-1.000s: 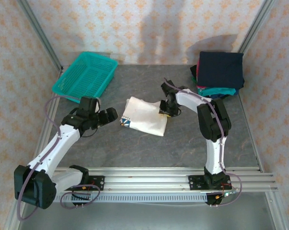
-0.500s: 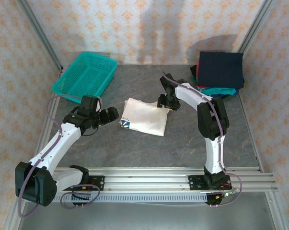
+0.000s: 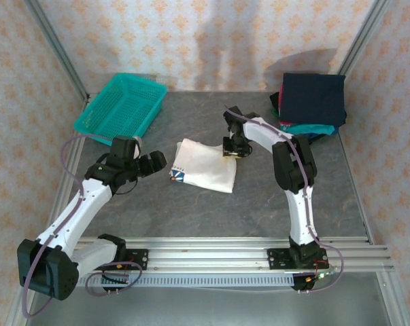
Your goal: Fold and stack the t-shirts
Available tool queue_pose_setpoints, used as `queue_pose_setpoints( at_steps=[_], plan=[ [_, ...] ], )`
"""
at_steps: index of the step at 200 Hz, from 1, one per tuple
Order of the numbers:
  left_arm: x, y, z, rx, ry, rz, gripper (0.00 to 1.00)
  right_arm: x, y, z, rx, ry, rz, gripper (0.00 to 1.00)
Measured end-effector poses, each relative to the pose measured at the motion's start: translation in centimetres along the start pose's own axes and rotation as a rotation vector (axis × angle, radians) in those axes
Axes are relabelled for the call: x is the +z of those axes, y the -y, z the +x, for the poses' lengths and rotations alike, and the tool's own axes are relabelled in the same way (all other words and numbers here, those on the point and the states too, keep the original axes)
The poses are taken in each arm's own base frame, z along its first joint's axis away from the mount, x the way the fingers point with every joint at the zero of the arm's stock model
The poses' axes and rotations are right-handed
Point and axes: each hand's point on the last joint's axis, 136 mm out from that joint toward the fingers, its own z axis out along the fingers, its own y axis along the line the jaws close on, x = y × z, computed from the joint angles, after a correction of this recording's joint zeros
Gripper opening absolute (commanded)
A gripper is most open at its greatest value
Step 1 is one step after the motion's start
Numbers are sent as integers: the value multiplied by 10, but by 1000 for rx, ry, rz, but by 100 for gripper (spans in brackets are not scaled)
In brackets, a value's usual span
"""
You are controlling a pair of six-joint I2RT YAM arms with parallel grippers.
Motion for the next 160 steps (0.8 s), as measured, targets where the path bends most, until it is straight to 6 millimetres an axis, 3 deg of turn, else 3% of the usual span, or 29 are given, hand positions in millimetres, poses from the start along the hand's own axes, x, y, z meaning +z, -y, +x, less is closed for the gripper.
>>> queue_pose_setpoints(
  at_steps=[18,56,82,102,141,160],
  plan=[
    [-1,-3,1,-1,1,-12,89,-1,-4,-2,0,9,-21,0],
    [-9,-2,-1,6,26,-11,89,-5,-2,-5,14,32,-23,0],
    [-11,-2,-2,9,33,-6,89,-19,8,-10,-12,82,51,0],
    [-12,-1,-2,11,35,-4,89,-48,18,-23,-42,154,135,0],
    [-20,9,-14,24,66,18,89,-138,19,-72,-107,397,231,0],
    [-24,15,-21,28,85,32,89,-172,25,-91,-108,473,262,0]
  ],
)
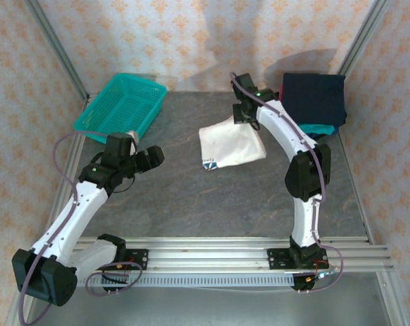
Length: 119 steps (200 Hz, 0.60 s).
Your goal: Fold and stack the t-shirts
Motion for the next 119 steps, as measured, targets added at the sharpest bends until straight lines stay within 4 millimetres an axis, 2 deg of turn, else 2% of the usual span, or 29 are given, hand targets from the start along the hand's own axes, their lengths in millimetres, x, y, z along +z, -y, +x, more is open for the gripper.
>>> queue_pose_setpoints(
  at_steps=[24,61,119],
  plan=[
    [4,0,-1,0,-3,-2,89,-18,24,-29,22,59,43,0],
    [6,-1,-1,-1,-7,-8,89,-31,52,-65,57,120,95,0],
    [7,-3,0,24,-8,-14,89,-52,78,-94,42,200,155,0]
  ],
)
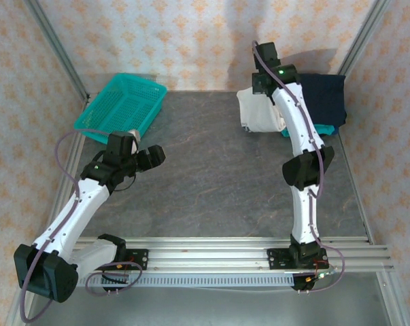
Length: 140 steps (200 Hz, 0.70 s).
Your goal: Fold and stack the t-shirts
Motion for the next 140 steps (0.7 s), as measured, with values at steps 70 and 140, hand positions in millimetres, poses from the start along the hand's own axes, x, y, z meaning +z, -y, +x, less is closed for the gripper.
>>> queue_pose_setpoints(
  at_steps=[70,140],
  plan=[
    [7,-12,11,-4,-22,-35,89,-3,55,-27,77,74,57,0],
    [3,-17,9,13,0,-53,89,-16,114,-41,201,122,63,0]
  ],
)
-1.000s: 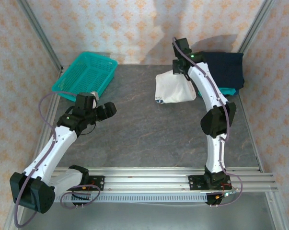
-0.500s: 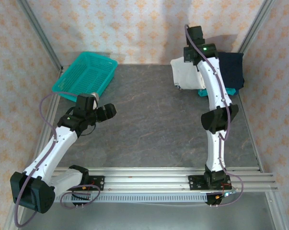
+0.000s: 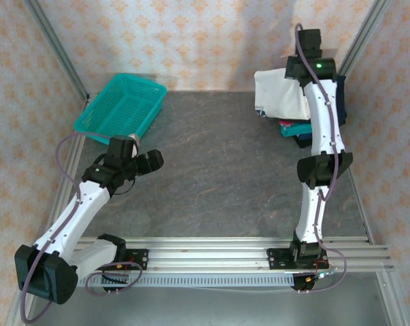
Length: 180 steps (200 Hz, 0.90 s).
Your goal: Fold and stack the t-shirts
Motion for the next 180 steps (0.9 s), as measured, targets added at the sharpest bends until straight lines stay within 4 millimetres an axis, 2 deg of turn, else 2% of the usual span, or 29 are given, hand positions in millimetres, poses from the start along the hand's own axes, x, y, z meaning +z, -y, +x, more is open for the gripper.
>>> queue_pose_setpoints(
  at_steps=[23,59,110,135,180],
  plan=[
    [-2,-4,-2,4,9,-10,89,-14,26,-14,54,37,9,0],
    [-4,-9,-1,9,6,-25,89,-32,55,-30,118,86,15,0],
    [-5,-11,2,7,0,-30,89,-28,91,-31,167,84,53,0],
    [-4,-13,5,6,-9,-35,89,-24,93,-30,162,82,69,0],
    [-5,-15,11,3,-32,-38,89,-25,79,-29,81,84,122,0]
  ],
)
